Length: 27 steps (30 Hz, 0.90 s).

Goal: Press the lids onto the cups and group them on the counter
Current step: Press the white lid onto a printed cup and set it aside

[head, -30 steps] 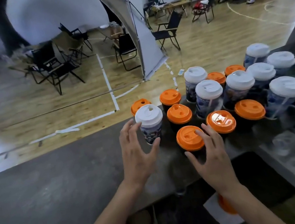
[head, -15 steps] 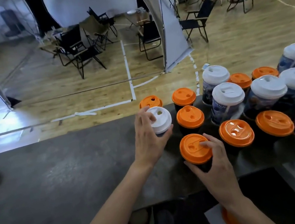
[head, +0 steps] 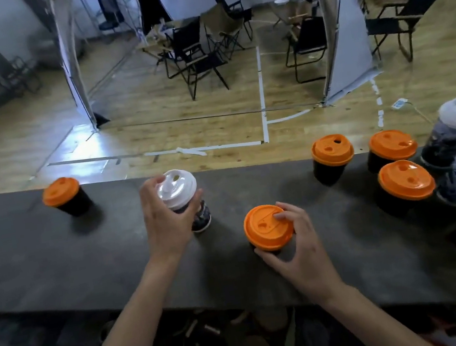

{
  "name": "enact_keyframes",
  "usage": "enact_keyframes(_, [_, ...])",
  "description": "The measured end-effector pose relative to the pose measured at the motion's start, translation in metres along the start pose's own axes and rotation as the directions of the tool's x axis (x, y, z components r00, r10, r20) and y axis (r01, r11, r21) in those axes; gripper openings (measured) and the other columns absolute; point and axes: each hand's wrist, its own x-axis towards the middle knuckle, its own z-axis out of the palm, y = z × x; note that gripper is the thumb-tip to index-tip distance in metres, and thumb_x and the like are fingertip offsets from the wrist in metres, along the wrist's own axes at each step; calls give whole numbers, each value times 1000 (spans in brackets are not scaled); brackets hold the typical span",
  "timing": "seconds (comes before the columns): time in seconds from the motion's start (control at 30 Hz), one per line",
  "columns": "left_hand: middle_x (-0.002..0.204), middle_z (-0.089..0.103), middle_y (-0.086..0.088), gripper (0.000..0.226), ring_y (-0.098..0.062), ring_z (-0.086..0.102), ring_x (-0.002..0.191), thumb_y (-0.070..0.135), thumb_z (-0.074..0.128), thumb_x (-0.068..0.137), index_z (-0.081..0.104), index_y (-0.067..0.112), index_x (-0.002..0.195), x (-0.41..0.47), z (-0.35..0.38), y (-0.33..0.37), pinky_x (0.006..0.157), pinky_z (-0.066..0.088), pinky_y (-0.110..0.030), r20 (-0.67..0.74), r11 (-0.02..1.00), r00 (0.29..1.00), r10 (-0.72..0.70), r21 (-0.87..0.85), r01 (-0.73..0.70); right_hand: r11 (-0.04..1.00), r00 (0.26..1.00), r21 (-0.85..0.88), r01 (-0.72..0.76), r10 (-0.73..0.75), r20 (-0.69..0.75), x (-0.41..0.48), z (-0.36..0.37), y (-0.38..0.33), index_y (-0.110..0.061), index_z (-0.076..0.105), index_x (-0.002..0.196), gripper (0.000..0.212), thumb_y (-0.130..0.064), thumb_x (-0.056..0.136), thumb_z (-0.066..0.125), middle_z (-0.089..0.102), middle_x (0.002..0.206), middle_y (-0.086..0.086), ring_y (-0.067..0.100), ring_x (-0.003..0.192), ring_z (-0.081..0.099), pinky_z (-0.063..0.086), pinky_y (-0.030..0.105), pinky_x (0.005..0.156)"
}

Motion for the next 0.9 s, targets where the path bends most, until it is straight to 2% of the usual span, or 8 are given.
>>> enact_keyframes(0.13, [123, 54, -7, 67, -4, 46, 110, 25, 91, 73, 54, 5, 125, 36, 5, -28, 93, 31, -1, 65, 997, 995, 69, -48, -66, 1000, 1000, -6, 9, -9, 23, 20, 45, -10, -16, 49, 131, 70, -26, 75, 91, 46, 148, -3, 8, 139, 44, 36, 20, 114])
enact_keyframes(0.17, [125, 54, -8, 69, -5, 47, 112, 24, 91, 73, 53, 5, 127, 44, 10, -33, 95, 33, -3, 93, 994, 992, 91, -73, -84, 1000, 1000, -9, 7, -7, 22, 22, 54, -12, -16, 50, 131, 71, -26, 75, 91, 47, 148, -2, 9, 139, 45, 36, 21, 114])
enact_keyframes(0.27, [131, 52, -8, 75, -14, 48, 120, 29, 89, 75, 46, 10, 134, 60, 25, -44, 101, 39, -21, 180, 981, 971, 160, -138, -136, 1000, 999, -30, 4, -3, 34, 28, 75, -17, -14, 50, 133, 70, -25, 76, 90, 48, 149, -1, 10, 140, 46, 37, 24, 115])
enact_keyframes(0.4, [137, 50, -6, 73, -27, 50, 125, 39, 82, 79, 45, 14, 137, 69, 33, -59, 103, 42, -31, 239, 965, 941, 239, -165, -203, 996, 999, -93, -3, 7, 35, 32, 86, -21, -14, 49, 135, 71, -26, 77, 89, 48, 150, -2, 11, 140, 47, 39, 27, 115])
enact_keyframes(0.53, [153, 37, -9, 73, -29, 38, 140, 46, 75, 82, 47, 14, 143, 73, 33, -67, 107, 36, -32, 337, 961, 901, 273, -127, -244, 991, 1000, -130, -24, 27, 17, 29, 87, -22, -13, 43, 139, 81, -24, 76, 91, 47, 152, -1, 8, 142, 45, 39, 28, 116])
enact_keyframes(0.67, [156, 33, -9, 76, -29, 36, 142, 44, 77, 83, 45, 17, 146, 74, 30, -69, 113, 36, -36, 374, 953, 877, 302, -137, -269, 989, 999, -138, -48, 50, 9, 23, 88, -21, -11, 36, 149, 94, -24, 75, 92, 43, 155, -5, 4, 143, 41, 40, 30, 116])
enact_keyframes(0.77, [155, 35, -7, 79, -27, 39, 141, 40, 81, 83, 44, 19, 149, 77, 28, -72, 114, 36, -36, 400, 938, 849, 344, -115, -326, 992, 997, -109, -69, 72, 29, 24, 89, -18, -10, 33, 153, 100, -33, 75, 91, 40, 155, -8, 3, 143, 40, 38, 25, 116])
enact_keyframes(0.9, [155, 36, -7, 80, -26, 41, 140, 39, 84, 80, 44, 23, 148, 84, 25, -68, 111, 34, -29, 441, 940, 836, 327, -63, -335, 993, 990, -58, -107, 112, 89, 23, 88, -13, -14, 26, 156, 107, -46, 74, 87, 36, 158, -8, -1, 147, 33, 30, 17, 118])
